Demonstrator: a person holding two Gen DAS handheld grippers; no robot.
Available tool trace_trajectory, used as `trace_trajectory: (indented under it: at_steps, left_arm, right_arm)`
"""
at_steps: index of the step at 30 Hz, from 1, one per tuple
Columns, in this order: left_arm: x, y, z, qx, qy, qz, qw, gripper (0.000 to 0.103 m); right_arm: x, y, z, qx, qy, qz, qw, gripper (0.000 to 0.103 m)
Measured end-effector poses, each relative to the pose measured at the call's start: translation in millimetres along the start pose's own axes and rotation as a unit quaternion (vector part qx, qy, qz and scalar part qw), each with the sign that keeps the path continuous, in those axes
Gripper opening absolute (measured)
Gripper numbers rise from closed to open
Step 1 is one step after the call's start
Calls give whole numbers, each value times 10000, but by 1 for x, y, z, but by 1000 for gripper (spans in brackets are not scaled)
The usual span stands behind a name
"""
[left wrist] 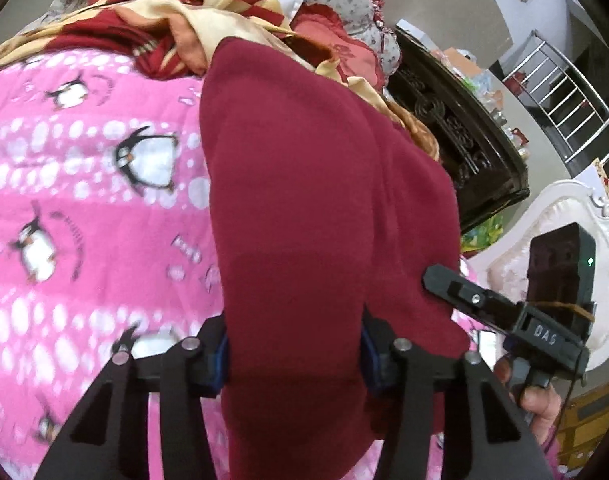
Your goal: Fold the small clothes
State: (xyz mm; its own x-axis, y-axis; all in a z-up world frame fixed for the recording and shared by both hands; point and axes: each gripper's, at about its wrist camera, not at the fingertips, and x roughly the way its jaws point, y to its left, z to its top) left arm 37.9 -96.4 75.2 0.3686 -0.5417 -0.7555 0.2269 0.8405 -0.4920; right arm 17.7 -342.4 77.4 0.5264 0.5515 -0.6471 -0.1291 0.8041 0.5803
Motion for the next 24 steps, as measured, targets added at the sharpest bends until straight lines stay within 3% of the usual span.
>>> trace_trajectory:
  at_steps: [4, 8, 11, 13, 17, 19, 24]
  left_arm:
    - [-42, 12, -16, -202, 259, -48, 9994, 52]
    - [-67, 24, -42, -151, 387, 213, 9989, 53]
    - [-54, 33, -66, -44, 539, 536, 9971, 56]
    - [-41, 39, -78, 26, 516, 861, 9949, 62]
    - [-48, 39, -86, 141, 171, 1064, 9941, 68]
    - [-54, 36, -88, 243, 83, 1138, 9932, 68]
    - [-64, 28, -94, 452, -150, 1413, 9888, 68]
  right_arm:
    - [-9, 18, -13, 98, 206, 427, 9988, 37]
    - [-5, 28, -41, 293, 577, 966, 9932, 37]
    - [12, 30, -61, 83, 804, 560, 9952, 38]
    - [28, 26, -72, 81, 1049, -139, 9943, 40]
    - [4, 48, -74, -224, 814, -263, 9961, 40]
    - [-17, 70, -78, -524, 739, -13, 9959, 41]
    - [-17, 99, -103, -897, 1112, 150, 9896, 41]
